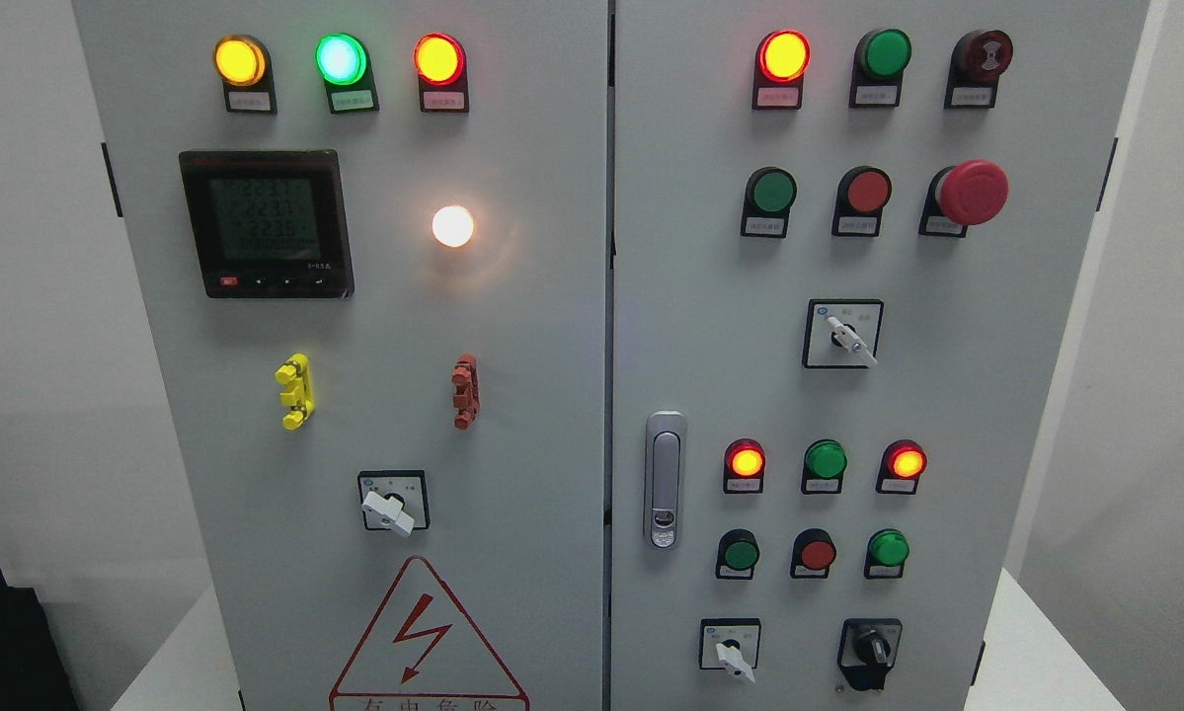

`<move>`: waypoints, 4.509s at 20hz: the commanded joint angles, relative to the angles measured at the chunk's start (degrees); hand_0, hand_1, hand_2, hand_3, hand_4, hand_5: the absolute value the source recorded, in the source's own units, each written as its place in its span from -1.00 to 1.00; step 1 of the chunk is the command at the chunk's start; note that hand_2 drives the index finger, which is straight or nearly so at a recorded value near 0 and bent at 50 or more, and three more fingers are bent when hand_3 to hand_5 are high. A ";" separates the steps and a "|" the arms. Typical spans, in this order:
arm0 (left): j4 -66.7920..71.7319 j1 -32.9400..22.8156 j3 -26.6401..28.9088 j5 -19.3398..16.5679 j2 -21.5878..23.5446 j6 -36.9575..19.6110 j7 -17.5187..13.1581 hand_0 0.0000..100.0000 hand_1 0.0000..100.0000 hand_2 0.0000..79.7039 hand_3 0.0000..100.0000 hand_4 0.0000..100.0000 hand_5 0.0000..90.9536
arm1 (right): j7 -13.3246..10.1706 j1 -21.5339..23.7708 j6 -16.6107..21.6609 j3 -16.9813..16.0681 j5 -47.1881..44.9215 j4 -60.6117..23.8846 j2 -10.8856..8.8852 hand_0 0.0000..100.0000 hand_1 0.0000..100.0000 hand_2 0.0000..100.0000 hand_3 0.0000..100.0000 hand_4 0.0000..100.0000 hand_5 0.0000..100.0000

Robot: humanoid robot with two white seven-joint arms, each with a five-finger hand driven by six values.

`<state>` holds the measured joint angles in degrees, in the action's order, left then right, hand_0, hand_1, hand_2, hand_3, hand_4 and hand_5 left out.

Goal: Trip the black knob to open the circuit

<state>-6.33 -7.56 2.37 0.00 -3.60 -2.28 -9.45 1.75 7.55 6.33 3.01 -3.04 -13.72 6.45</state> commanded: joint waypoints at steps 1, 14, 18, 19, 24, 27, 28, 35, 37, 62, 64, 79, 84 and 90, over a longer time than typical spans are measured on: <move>0.00 0.00 0.00 -1.32 0.00 -0.01 0.04 -0.76 -0.22 -1.00 -1.00 -1.00 -1.00 | -0.34 0.54 3.15 0.07 0.06 -6.57 0.40 -1.00 -0.98 -1.00 -1.00 -1.00 -1.00; 0.00 0.00 0.00 -1.32 0.00 0.08 0.04 -0.76 -0.22 -1.00 -1.00 -1.00 -1.00 | -1.84 1.68 10.89 0.77 0.32 -16.34 0.40 -1.00 -1.00 -1.00 -1.00 -1.00 -1.00; 0.00 0.00 0.00 -1.32 0.00 0.08 0.04 -0.76 -0.22 -1.00 -1.00 -1.00 -1.00 | -2.53 1.33 13.62 1.21 0.41 -18.79 0.31 -1.00 -1.00 -1.00 -1.00 -1.00 -1.00; 0.00 0.00 0.00 -1.32 0.00 -0.01 0.04 -0.76 -0.22 -1.00 -1.00 -1.00 -1.00 | -2.80 1.24 13.71 1.21 0.32 -19.15 0.23 -1.00 -1.00 -1.00 -1.00 -1.00 -1.00; 0.00 0.00 0.00 -1.32 0.00 -0.01 0.04 -0.76 -0.22 -1.00 -1.00 -1.00 -1.00 | -2.80 0.89 13.89 0.68 0.23 -22.22 -0.12 -1.00 -1.00 -1.00 -1.00 -1.00 -1.00; 0.00 0.00 0.00 -1.32 0.00 0.08 0.04 -0.76 -0.22 -1.00 -1.00 -1.00 -1.00 | -2.80 0.89 13.97 0.24 0.23 -25.12 -0.21 -1.00 -1.00 -1.00 -1.00 -1.00 -1.00; 0.00 0.00 0.00 -1.32 0.00 0.08 0.04 -0.76 -0.22 -1.00 -1.00 -1.00 -1.00 | -2.80 0.98 13.89 0.16 0.15 -26.35 -0.13 -1.00 -1.00 -1.00 -1.00 -1.00 -1.00; 0.00 0.00 0.00 -1.32 0.00 -0.01 0.04 -0.76 -0.22 -1.00 -1.00 -1.00 -1.00 | -2.63 1.77 13.18 -2.30 0.23 -37.86 0.14 -1.00 -1.00 -1.00 -0.95 -1.00 -0.96; 0.00 0.00 0.00 -1.32 0.00 0.08 0.04 -0.76 -0.22 -1.00 -1.00 -1.00 -1.00 | -2.63 1.86 13.18 -2.39 0.23 -41.02 0.23 -1.00 -1.00 -1.00 -0.93 -1.00 -0.94; 0.00 0.00 0.00 -1.32 0.00 -0.01 0.04 -0.76 -0.22 -1.00 -1.00 -1.00 -1.00 | -2.71 7.13 13.27 -2.66 0.14 -69.86 -0.04 -1.00 -1.00 -1.00 0.73 0.45 0.25; 0.00 0.00 0.00 -1.32 0.00 0.08 0.04 -0.76 -0.22 -1.00 -1.00 -1.00 -1.00 | -2.71 7.13 13.27 -2.66 0.14 -71.26 -0.04 -1.00 -1.00 -1.00 0.77 0.53 0.35; 0.00 0.00 0.00 -1.32 0.00 -0.01 0.04 -0.76 -0.22 -1.00 -1.00 -1.00 -1.00 | -2.89 6.43 11.43 -2.92 0.14 -80.41 -0.48 -1.00 -1.00 -1.00 1.00 1.00 0.93; 0.00 0.00 0.00 -1.32 0.00 -0.01 0.04 -0.76 -0.22 -1.00 -1.00 -1.00 -1.00 | -2.89 5.11 10.03 -3.54 0.06 -82.78 -0.48 -1.00 -1.00 -1.00 1.00 1.00 0.97; 0.00 0.00 0.00 -1.32 0.00 0.08 0.04 -0.76 -0.22 -1.00 -1.00 -1.00 -1.00 | -3.68 3.62 8.18 -3.97 0.06 -84.80 -1.27 -1.00 -1.00 -1.00 1.00 1.00 0.99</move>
<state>-6.33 -7.56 2.37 0.00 -3.60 -2.27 -9.45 -1.80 12.39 15.29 0.02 -2.98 -93.10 5.89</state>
